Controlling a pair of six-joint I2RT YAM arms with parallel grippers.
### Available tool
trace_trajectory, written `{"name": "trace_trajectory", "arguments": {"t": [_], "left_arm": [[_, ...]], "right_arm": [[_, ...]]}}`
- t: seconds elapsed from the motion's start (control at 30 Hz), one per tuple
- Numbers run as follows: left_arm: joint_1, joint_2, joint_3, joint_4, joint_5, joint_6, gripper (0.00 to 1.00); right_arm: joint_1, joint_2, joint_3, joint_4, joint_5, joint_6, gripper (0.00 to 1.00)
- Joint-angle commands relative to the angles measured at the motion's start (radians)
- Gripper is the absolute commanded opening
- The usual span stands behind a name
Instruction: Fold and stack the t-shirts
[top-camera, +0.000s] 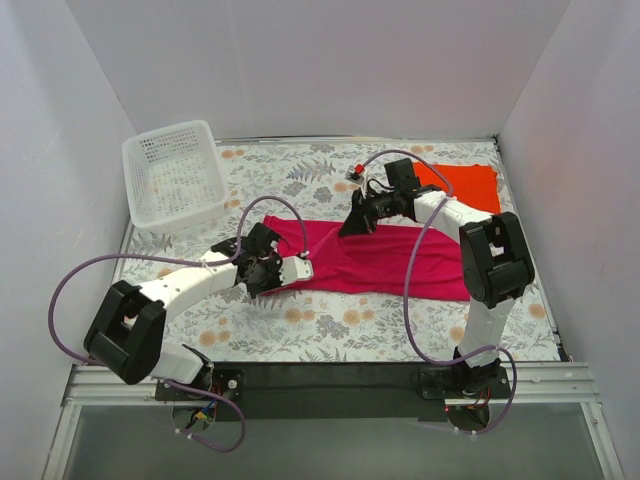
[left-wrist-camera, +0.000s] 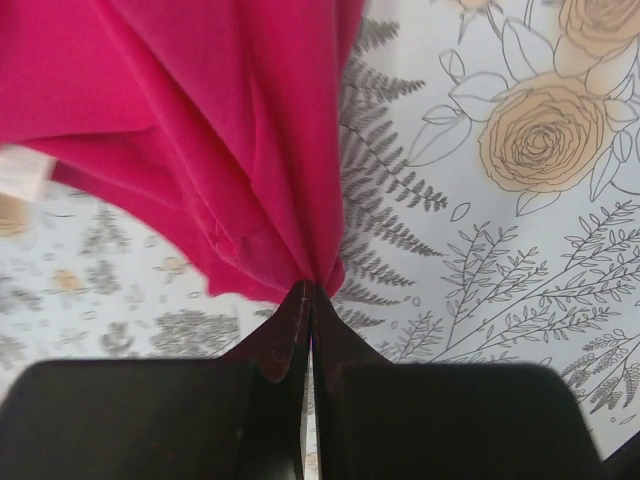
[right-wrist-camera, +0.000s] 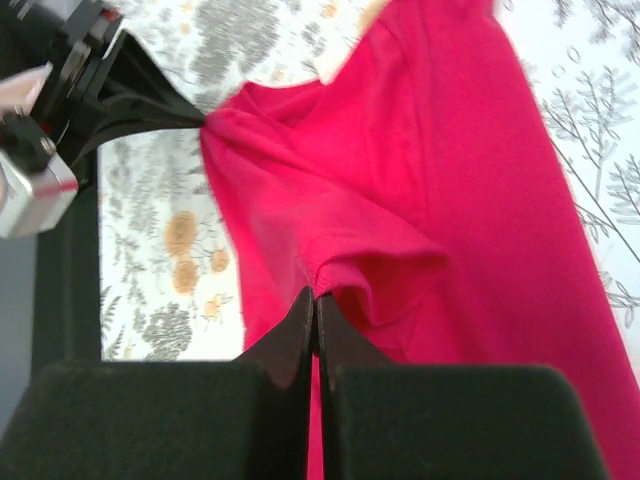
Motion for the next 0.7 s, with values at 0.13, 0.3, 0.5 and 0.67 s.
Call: {"name": "trace_trajectory", "arguments": {"t": [0.13,0.3,0.5,0.67], "left_arm": [[0.029,0.074,-0.023,0.034,0.01,-0.072,0.0],[0.033,0.098,-0.017,0.04,0.005,-0.081,0.0],[0.033,0.088,-0.004,0.032,0.019,-0.09,0.0],[0.035,0.069,0.0,0.029,0.048,-0.099,0.0]], "right_arm": [[0.004,0.054,0.04,0.021,0.39,0.058,0.01],[-0.021,0.083,0.043,-0.038,0.403,0.024,0.01],[-0.025,0.124,0.078,-0.185,0.314,-0.091,0.01],[-0.024,0.14,0.083,-0.278,0.297,-0.154,0.01]]}}
